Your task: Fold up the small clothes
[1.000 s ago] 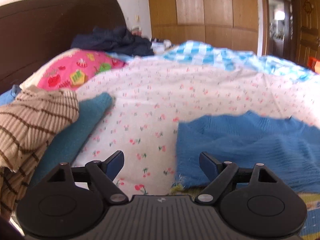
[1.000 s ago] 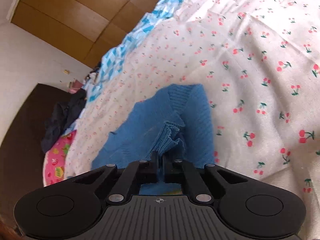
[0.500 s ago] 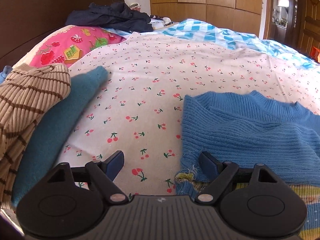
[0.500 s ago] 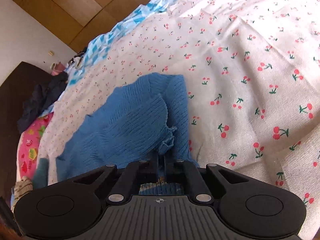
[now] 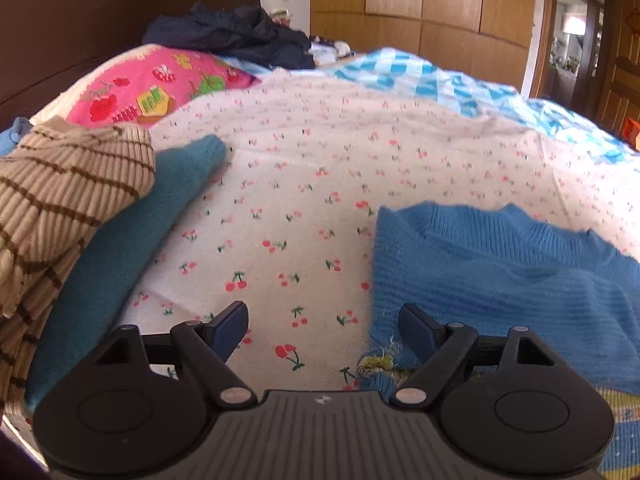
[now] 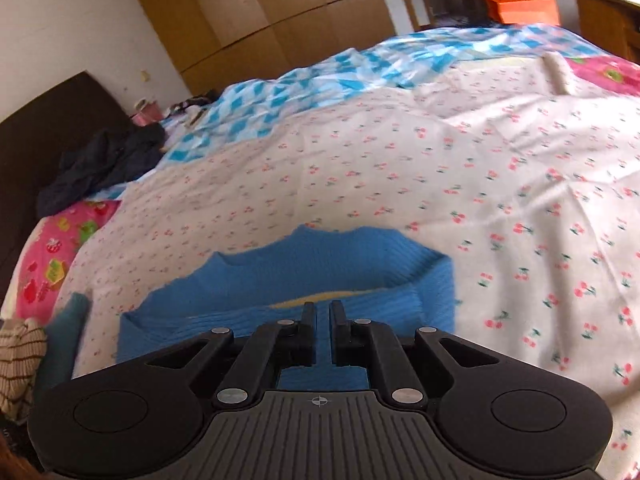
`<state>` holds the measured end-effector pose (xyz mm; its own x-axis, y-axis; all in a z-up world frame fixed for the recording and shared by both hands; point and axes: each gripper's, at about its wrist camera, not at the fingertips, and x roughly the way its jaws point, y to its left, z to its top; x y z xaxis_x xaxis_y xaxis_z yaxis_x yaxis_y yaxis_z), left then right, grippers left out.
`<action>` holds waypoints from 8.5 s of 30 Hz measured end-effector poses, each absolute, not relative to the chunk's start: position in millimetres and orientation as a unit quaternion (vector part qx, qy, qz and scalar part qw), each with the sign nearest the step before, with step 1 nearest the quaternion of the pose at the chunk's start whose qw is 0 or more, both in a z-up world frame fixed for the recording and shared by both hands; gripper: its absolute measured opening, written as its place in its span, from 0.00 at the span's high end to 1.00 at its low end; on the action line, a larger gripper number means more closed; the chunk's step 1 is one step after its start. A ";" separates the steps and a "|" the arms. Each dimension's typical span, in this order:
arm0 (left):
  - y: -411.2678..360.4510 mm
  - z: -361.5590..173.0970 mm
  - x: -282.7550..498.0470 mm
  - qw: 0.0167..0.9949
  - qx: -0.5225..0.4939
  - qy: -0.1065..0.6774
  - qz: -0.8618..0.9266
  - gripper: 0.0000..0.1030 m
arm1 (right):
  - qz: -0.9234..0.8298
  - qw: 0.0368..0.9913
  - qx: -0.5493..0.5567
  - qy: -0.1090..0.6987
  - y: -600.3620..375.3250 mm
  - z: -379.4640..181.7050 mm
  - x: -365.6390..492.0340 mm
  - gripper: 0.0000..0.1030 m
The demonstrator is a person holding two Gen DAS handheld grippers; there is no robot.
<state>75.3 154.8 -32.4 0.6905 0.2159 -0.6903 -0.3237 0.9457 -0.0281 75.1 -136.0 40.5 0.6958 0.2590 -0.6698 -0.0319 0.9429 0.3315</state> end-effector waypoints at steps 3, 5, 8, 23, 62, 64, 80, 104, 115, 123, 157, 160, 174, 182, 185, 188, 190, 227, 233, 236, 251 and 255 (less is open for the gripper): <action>156.4 -36.3 78.9 0.911 -0.077 0.377 0.146 0.15 | 0.164 0.894 0.101 0.405 -90.6 40.4 98.4 0.88; 158.1 -36.0 78.2 0.912 -0.083 0.376 0.145 0.15 | 0.214 0.881 0.062 0.418 -55.5 36.6 114.1 0.85; 163.2 -34.8 77.1 0.911 -0.097 0.375 0.145 0.15 | 0.273 0.861 0.006 0.430 -4.5 24.8 135.1 0.85; 180.1 -32.2 76.0 0.908 -0.141 0.366 0.149 0.15 | 0.364 0.781 -0.045 0.505 48.0 -10.6 181.5 0.77; 154.4 -37.9 80.5 0.914 -0.059 0.367 0.162 0.15 | 0.031 0.872 0.216 0.439 -211.3 -4.2 87.6 0.81; 153.5 -37.9 80.4 0.914 -0.057 0.367 0.163 0.15 | 0.043 0.871 0.209 0.443 -205.2 -5.9 85.8 0.81; 144.1 -36.6 80.9 0.920 -0.032 0.359 0.153 0.15 | 0.028 0.854 0.222 0.470 -217.9 -13.6 68.1 0.89; 144.1 -35.3 83.5 0.923 -0.035 0.352 0.150 0.15 | 0.062 0.895 0.055 0.438 -149.0 -17.4 98.6 0.81; 148.2 -39.1 84.7 0.918 -0.043 0.362 0.156 0.12 | 0.144 0.909 0.022 0.390 -108.4 21.8 96.9 0.72; 154.1 -36.4 83.1 0.919 -0.060 0.356 0.157 0.12 | 0.279 0.857 -0.055 0.429 -33.9 6.6 131.2 0.72; 156.2 -36.2 84.0 0.920 -0.074 0.355 0.145 0.12 | 0.328 0.832 -0.095 0.438 2.3 17.4 159.0 0.95; 154.8 -37.3 85.5 0.920 -0.071 0.358 0.144 0.12 | 0.303 0.841 -0.083 0.439 0.6 9.1 167.9 0.95; 154.7 -41.2 87.1 0.914 -0.064 0.370 0.153 0.10 | 0.252 0.867 -0.049 0.426 -59.7 19.8 113.5 0.88; 153.3 -42.9 86.9 0.912 -0.054 0.375 0.157 0.10 | 0.156 0.877 0.019 0.454 -120.6 5.2 96.8 0.94; 150.8 -41.6 84.6 0.913 -0.043 0.372 0.161 0.10 | 0.140 0.885 -0.002 0.443 -127.6 8.7 86.7 0.93; 147.8 -42.4 85.1 0.913 -0.033 0.374 0.160 0.10 | 0.103 0.876 -0.003 0.471 -142.1 -9.8 90.6 0.95; 147.1 -40.5 83.4 0.912 -0.029 0.377 0.158 0.10 | 0.101 0.882 0.027 0.459 -150.6 -1.5 83.5 0.94; 143.0 -0.1 -48.3 0.775 0.028 0.629 -0.046 0.43 | 0.174 0.745 0.106 0.635 -189.7 -7.9 -103.0 0.69; 150.0 -5.2 -52.4 0.763 -0.005 0.645 -0.038 0.75 | 0.195 0.715 0.161 0.652 -196.4 -16.4 -97.4 0.85; 159.0 -3.2 -55.4 0.761 -0.046 0.645 -0.046 0.85 | 0.205 0.712 0.206 0.639 -204.1 -14.9 -100.6 0.89; 178.0 36.9 -35.4 0.804 -0.322 0.475 -0.156 0.86 | 0.225 0.800 0.395 0.391 -230.5 54.6 -81.3 0.91; 177.9 46.4 0.4 0.817 -0.361 0.420 -0.163 0.86 | 0.202 0.815 0.433 0.329 -233.7 67.8 -50.0 0.91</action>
